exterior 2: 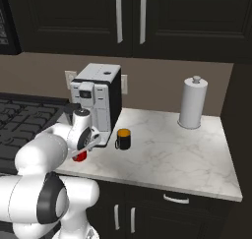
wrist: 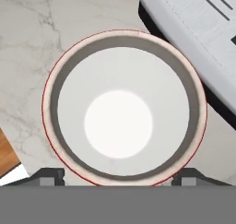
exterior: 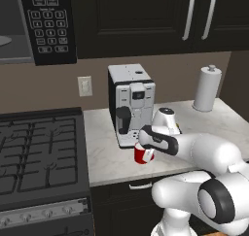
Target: Pick the mug from the counter and place it inside the microwave. Then close the microwave.
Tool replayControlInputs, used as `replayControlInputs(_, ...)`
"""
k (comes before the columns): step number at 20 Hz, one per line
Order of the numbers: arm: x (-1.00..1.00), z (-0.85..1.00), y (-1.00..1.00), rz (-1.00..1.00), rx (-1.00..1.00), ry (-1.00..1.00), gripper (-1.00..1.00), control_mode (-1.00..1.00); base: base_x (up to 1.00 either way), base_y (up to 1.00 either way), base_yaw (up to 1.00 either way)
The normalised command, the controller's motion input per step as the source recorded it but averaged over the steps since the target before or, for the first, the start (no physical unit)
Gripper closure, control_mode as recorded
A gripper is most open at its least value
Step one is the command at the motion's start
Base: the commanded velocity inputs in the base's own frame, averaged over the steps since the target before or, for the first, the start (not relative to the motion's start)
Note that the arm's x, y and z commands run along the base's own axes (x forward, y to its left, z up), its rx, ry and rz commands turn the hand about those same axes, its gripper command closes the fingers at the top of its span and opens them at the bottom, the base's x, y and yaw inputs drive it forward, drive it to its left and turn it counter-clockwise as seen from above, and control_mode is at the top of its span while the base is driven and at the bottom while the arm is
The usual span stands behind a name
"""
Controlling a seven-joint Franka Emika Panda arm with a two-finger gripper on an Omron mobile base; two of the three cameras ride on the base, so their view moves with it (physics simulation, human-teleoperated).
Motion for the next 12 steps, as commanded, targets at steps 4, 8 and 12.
replayControlInputs(4,0.00,0.00,0.00,0.00,0.00,0.00,1.00,-1.00,0.00,0.00,0.00)
replayControlInputs(8,0.00,0.00,0.00,0.00,0.00,0.00,1.00,-1.00,0.00,0.00,0.00)
replayControlInputs(12,-0.06,0.00,0.00,0.00,0.00,0.00,1.00,-1.00,0.00,0.00,0.00)
